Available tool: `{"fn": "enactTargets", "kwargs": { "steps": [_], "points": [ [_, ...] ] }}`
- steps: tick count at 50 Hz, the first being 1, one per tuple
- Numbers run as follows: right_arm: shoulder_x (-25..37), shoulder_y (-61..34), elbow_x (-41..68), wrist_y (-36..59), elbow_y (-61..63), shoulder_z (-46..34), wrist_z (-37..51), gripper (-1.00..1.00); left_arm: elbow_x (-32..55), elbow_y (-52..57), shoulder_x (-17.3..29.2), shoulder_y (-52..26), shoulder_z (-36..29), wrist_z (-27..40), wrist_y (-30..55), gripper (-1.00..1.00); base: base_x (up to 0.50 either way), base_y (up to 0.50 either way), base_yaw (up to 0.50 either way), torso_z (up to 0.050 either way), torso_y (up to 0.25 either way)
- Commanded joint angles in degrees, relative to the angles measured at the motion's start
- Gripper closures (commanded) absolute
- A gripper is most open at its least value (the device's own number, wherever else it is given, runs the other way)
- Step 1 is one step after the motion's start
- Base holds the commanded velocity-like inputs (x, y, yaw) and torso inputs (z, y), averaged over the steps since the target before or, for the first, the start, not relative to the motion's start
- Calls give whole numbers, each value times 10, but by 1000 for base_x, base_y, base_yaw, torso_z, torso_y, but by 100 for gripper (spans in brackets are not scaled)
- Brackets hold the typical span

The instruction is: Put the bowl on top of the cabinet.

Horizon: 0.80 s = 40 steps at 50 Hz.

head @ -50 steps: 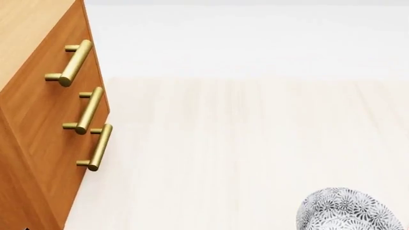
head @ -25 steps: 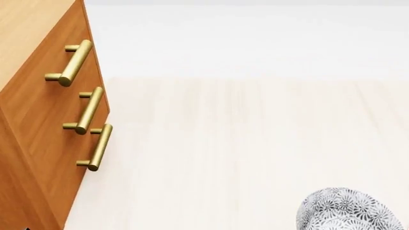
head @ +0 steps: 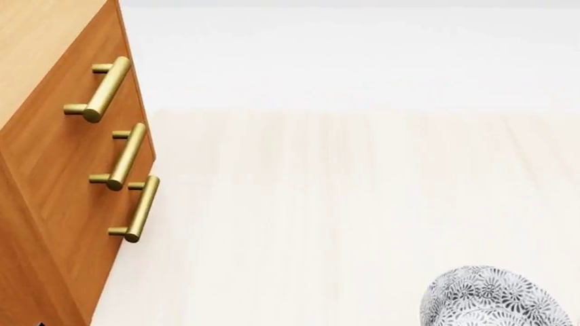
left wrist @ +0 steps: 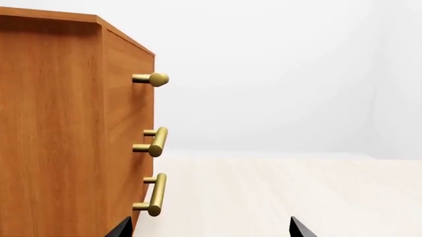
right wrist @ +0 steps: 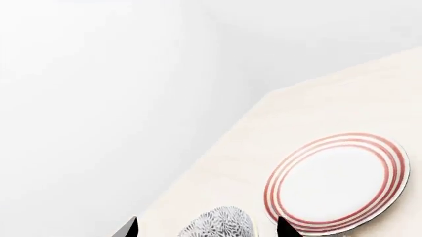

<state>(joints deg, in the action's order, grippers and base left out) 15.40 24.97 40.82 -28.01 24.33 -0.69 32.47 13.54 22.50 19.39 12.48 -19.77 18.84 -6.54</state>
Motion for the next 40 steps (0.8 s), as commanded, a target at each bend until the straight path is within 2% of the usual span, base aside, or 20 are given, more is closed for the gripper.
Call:
{"fn": "enactTargets", "kwargs": {
  "steps": [1, 28, 40],
  "points": [
    [8, -1, 54, -3, -6, 3, -9, -100, 3, -1, 2, -2, -2, 1, 0, -100, 0, 0, 0, 0, 0],
    [31, -13, 177, 9, -26, 3, -38, -100, 3, 2, 6, 0, -5, 6, -3, -100, 0, 0, 0, 0, 0],
    [53, -42, 230, 43, -50, -6, -43, -100, 4, -2, 6, -4, -7, 7, -3, -100, 0, 0, 0, 0, 0]
  ]
}}
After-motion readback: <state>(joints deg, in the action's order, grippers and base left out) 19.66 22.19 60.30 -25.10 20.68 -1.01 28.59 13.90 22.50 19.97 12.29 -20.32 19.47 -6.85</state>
